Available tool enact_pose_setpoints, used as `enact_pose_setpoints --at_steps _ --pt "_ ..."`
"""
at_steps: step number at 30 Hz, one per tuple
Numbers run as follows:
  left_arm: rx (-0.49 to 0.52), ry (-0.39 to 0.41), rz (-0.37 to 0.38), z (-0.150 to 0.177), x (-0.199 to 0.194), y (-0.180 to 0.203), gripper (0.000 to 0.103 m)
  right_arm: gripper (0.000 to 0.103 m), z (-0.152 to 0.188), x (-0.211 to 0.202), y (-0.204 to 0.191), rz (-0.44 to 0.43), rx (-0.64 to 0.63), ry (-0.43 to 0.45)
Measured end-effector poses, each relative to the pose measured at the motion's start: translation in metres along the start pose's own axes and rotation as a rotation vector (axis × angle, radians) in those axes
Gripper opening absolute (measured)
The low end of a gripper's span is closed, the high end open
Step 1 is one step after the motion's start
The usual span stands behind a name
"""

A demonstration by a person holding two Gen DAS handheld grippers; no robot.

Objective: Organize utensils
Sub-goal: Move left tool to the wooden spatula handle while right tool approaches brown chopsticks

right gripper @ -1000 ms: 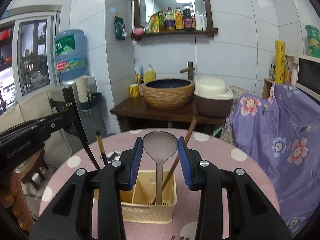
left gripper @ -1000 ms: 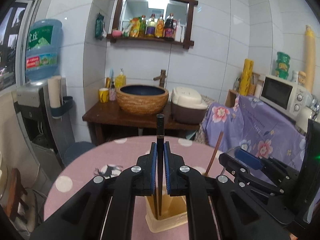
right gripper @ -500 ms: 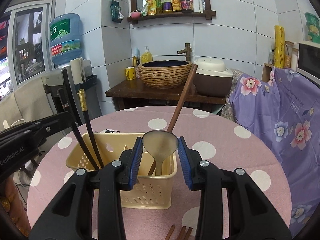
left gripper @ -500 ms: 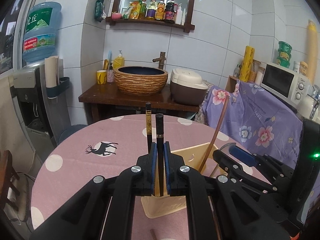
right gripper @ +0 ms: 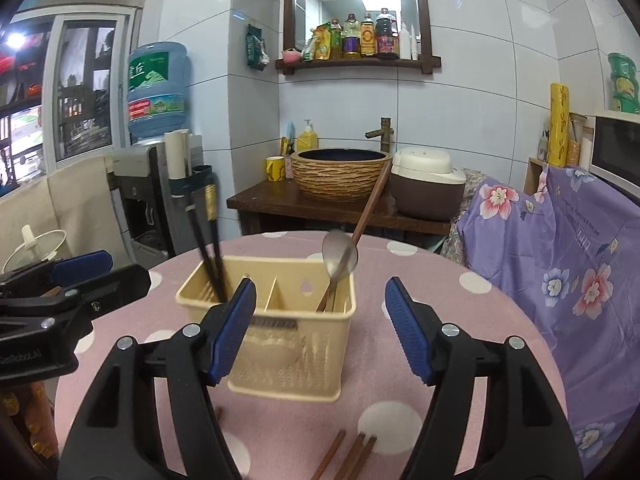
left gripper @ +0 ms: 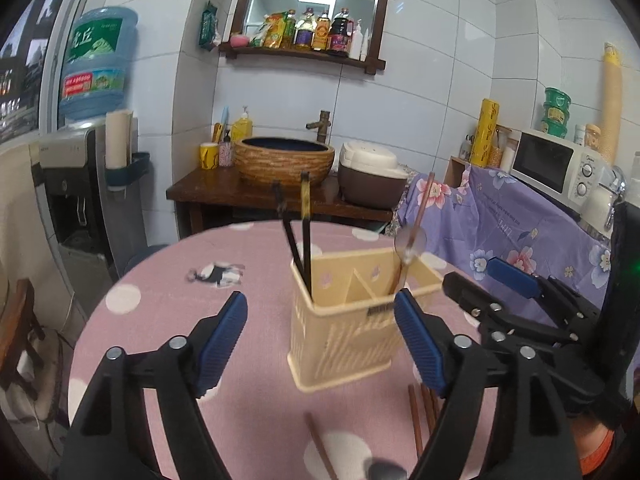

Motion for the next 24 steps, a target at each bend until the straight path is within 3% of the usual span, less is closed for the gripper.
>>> enact_pose_setpoints --at_steps 5,18,24 --pt "-0.067 -0.077 -0.007 0.041 -0.02 -0.018 0.077 0.067 0.032 -0.032 -0.006 -0.025 -0.01 -0.054" --pt "-0.103 -0.197 -0.071 0.126 -0.053 -0.039 0.074 0.067 0.126 -0.079 -0.023 -0.035 -0.017 -0.198" --pt "-0.1 -0.274 -0.048 0.158 -0.063 -0.032 0.059 0.067 0.145 -0.094 -0.009 0.021 0.015 -0.216"
Point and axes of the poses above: each gripper's, at about its wrist camera, not at the fingertips, and x roughly the way its jaws point, y to its right, z to its underside, the point moved 8 cm from there along x, roughly the way its jaws point, and after that the axes turned 12 degrees about y, right-handed, at the moved point
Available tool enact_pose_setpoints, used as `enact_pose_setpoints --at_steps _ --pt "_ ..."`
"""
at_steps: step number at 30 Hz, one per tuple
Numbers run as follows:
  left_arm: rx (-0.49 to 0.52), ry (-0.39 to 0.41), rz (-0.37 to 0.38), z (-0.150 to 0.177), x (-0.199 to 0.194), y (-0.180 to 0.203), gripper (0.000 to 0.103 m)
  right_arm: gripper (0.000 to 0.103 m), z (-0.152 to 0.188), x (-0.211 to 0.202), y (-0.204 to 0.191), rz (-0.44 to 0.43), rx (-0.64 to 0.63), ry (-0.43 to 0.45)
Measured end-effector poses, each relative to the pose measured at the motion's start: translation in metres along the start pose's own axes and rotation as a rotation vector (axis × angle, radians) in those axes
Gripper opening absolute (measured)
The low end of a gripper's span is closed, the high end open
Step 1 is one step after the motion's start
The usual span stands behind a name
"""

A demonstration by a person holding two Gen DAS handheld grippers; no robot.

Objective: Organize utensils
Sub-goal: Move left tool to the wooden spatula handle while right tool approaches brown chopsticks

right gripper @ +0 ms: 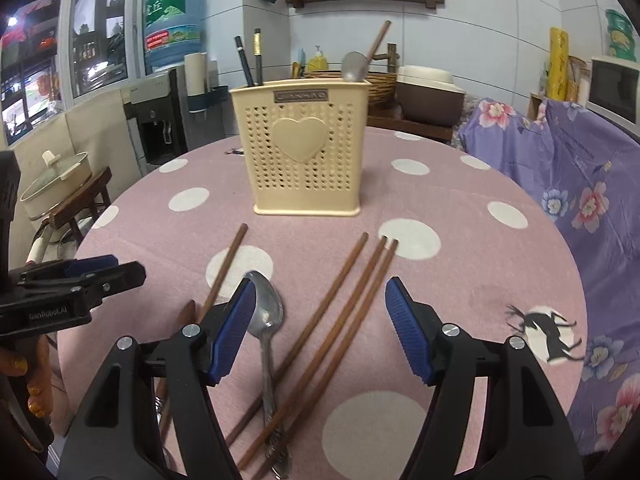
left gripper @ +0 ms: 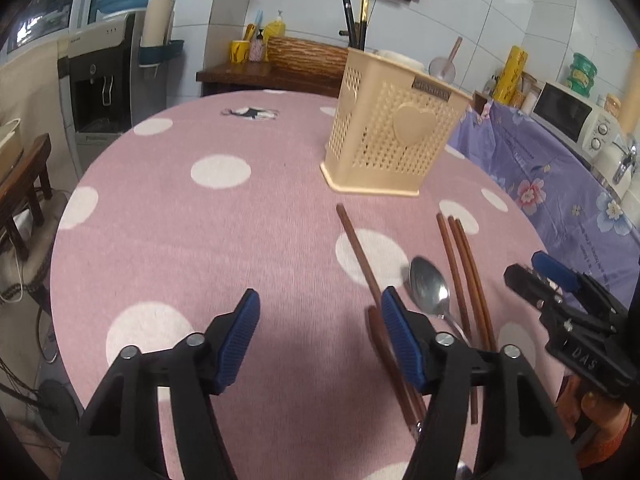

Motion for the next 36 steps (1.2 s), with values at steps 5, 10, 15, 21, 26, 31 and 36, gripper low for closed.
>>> enact_pose_setpoints --at_steps 5,10,15,21,26,31,36 --pt "0.001 -0.033 0.036 0.013 -0.002 0.008 0.049 0.067 0.009 -0.004 0.014 0.025 0.028 -0.019" --pt "0.023 -0.072 0.063 0.027 0.002 0.023 0.045 0.067 0.01 -0.006 0.013 0.025 0.025 -0.022" --pt "0.038 -0.095 0.051 0.036 0.009 0.029 0.041 0.067 0.009 -0.009 0.01 0.016 0.029 -0.018" --pt "0.077 -0.097 0.036 0.04 0.012 0.037 0.034 0.067 0.013 -0.008 0.011 0.01 0.051 -0.034" --pt "0.117 -0.106 0.012 0.041 0.018 0.041 0.028 0.067 0.012 -0.009 0.011 0.012 0.053 -0.032" --pt "0.119 -0.111 0.015 0.039 0.022 0.045 0.02 0.067 0.014 -0.008 0.012 0.008 0.069 -0.044" --pt "0.124 -0.104 0.003 0.036 0.023 0.037 0.019 0.067 0.014 -0.005 0.009 -0.017 0.065 -0.057"
Point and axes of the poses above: each gripper's, at about its wrist camera, not at the fingertips, and x roughly the way its jaws point, y to its right, z to its underside, the point moved 8 cm from there along x, roughly the way its jaws point, and after that the axes turned 12 degrees about y, right-handed, at the moved point
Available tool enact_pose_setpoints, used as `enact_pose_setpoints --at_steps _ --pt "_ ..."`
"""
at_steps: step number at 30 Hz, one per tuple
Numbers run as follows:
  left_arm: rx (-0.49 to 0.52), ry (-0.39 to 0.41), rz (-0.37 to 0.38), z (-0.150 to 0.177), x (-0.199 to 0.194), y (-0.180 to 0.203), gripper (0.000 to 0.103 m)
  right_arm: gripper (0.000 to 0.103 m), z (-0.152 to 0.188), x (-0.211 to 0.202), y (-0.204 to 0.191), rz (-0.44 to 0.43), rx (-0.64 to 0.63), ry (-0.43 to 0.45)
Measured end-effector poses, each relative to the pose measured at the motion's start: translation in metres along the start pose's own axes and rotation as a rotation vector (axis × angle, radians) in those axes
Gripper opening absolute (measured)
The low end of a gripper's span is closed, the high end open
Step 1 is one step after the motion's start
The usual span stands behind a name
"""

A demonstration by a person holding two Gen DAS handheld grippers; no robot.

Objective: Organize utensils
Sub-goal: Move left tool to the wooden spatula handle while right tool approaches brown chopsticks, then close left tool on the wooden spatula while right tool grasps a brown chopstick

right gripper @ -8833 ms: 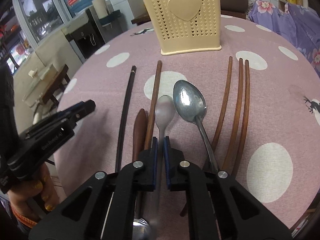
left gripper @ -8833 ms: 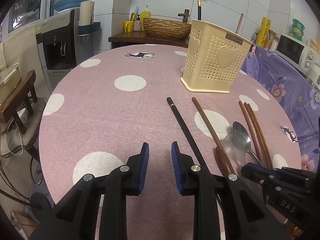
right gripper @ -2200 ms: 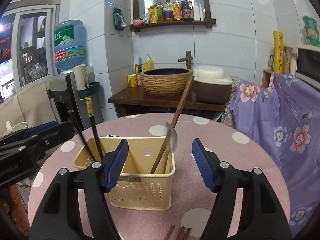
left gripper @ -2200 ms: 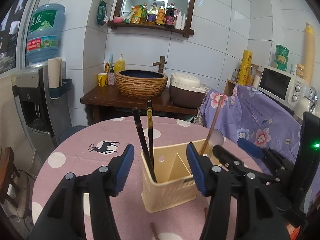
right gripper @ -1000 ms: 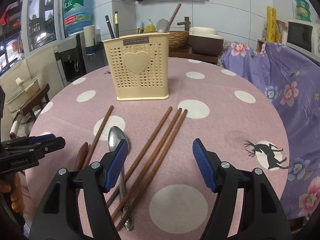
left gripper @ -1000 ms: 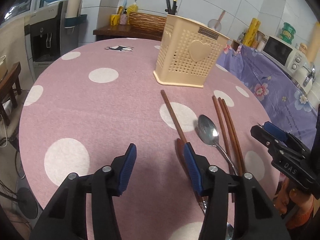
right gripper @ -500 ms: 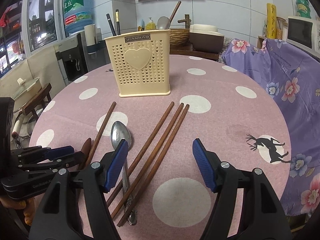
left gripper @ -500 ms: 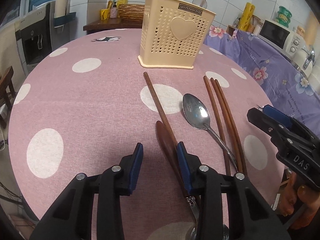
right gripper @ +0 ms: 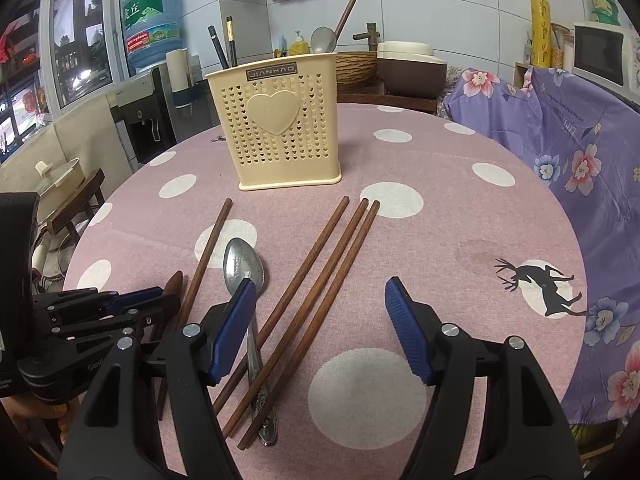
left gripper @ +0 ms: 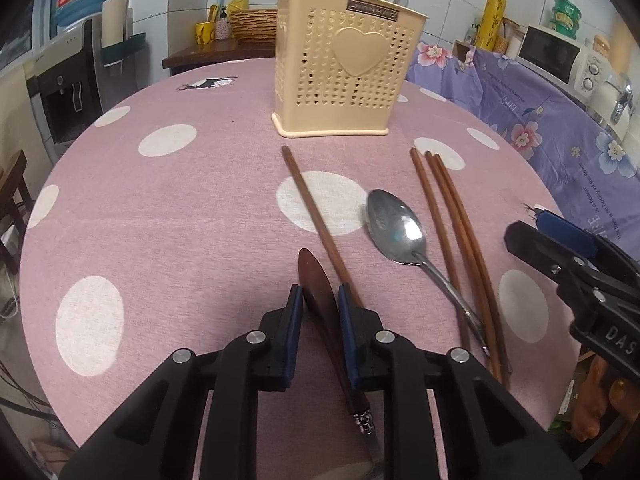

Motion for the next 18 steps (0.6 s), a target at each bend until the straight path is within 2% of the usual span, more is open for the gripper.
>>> enact_pose_setpoints --at_steps 3,7,12,18 --pt "-0.007 -0.001 -0.022 -0.005 0.003 -0.017 0.018 0.067 -0.003 0.0 -0.004 -0.021 -0.012 0.006" --pt "-0.026 -0.006 -0.046 -0.014 0.009 -0.04 0.018 0.067 -0.008 0.002 0.011 0.005 0.015 0.008" --pt "-0.038 -0.005 -0.053 -0.02 0.015 -0.053 0.017 0.067 -0.006 0.012 0.036 0.038 0.089 -0.047" --pt "-0.037 -0.001 -0.056 -0.02 0.016 -0.052 0.017 0.063 0.003 0.03 0.032 0.05 0.097 -0.119"
Point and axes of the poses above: each gripper's, at about its wrist camera, not at the fingertips, and x roughly the way its jaws point, y to its right, z to its underside, the point moved 8 cm from there along x, roughly the way its jaws point, and after that the axes turned 12 degrees about y, right-handed, at the moved point
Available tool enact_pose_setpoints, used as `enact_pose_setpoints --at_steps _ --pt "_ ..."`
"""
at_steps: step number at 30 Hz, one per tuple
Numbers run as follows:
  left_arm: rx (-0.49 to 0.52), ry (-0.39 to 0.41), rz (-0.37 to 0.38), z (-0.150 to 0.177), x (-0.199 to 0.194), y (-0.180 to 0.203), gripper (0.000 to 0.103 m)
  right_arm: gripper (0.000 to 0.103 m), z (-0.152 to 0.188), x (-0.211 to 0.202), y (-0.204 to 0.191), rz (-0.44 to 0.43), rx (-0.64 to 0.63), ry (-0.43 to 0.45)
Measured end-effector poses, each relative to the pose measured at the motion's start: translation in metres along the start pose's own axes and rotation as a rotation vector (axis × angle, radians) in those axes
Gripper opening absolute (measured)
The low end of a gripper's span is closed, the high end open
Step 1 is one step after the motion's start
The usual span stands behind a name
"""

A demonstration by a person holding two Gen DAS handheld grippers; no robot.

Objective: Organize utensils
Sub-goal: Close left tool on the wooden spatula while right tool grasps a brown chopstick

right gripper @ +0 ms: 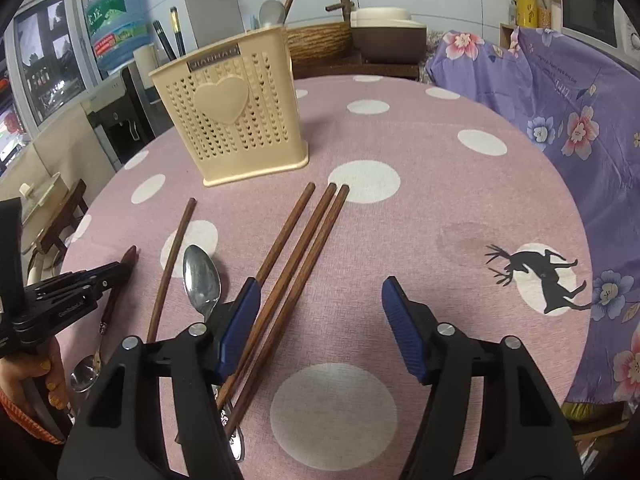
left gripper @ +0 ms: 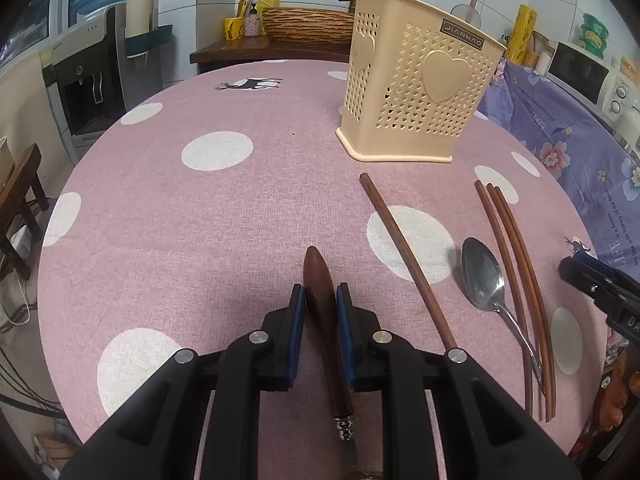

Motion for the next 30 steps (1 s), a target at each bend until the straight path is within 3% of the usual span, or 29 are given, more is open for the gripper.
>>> enact_pose_setpoints --at_steps 3,10,16,30 --pt "0.001 -0.001 0.004 0.0 0.0 -0.001 0.017 0.059 0.001 0.009 -0.008 0.003 -0.019 -0.018" --pt "0.008 -0.005 0.005 -0.001 0.001 0.0 0.017 0.035 -0.012 0.04 0.004 0.067 0.029 -0.064" --pt "0.019 -0.012 0.007 -0.002 0.002 0.0 0.017 0.024 -0.023 0.066 0.009 0.097 0.042 -0.113" --pt "0.033 -0.035 -0.004 -0.006 0.008 0.003 0.021 0.018 -0.037 0.095 0.006 0.165 0.039 -0.132"
Point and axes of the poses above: each gripper's, at about its wrist camera, not at the fingertips, and x roughly the way its jaws point, y to its right, z to its underside, the point moved 8 cm from there along x, roughly the way its jaws point, and after that the axes turned 12 degrees about y, right-handed, at the moved point
